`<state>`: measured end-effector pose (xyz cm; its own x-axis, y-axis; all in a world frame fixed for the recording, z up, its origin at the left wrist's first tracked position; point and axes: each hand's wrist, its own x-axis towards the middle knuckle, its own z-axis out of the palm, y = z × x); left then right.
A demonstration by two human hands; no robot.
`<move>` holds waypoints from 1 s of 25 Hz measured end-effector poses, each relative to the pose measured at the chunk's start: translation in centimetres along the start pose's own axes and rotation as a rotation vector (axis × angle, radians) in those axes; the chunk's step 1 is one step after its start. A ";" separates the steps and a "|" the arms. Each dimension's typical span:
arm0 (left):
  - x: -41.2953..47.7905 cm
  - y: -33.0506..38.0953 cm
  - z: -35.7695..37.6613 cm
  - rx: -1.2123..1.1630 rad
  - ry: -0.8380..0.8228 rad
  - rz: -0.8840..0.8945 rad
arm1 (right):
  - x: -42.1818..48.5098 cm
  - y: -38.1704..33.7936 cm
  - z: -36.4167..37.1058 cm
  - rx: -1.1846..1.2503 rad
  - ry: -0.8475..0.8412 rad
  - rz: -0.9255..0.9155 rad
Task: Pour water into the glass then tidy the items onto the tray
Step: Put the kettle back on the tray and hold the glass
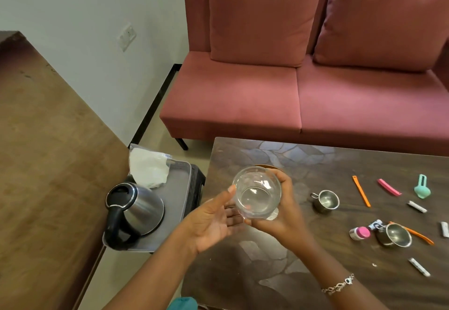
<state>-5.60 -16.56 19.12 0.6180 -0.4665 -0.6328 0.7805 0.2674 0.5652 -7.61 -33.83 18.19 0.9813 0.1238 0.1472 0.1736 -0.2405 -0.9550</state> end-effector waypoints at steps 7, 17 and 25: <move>3.0 -1.8 4.9 -0.042 0.008 0.016 | -1.0 1.8 -5.2 0.000 -0.006 0.051; 8.0 -6.2 8.2 0.020 0.036 -0.044 | -1.9 3.9 -12.2 -0.429 -0.235 0.094; 12.7 -8.8 8.6 0.070 0.080 -0.087 | -0.9 8.2 -13.8 -0.844 -0.387 0.020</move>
<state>-5.50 -32.12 10.69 0.5561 -0.4162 -0.7194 0.8246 0.1683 0.5401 -5.91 -49.25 13.75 0.9152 0.3883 -0.1079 0.3091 -0.8481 -0.4304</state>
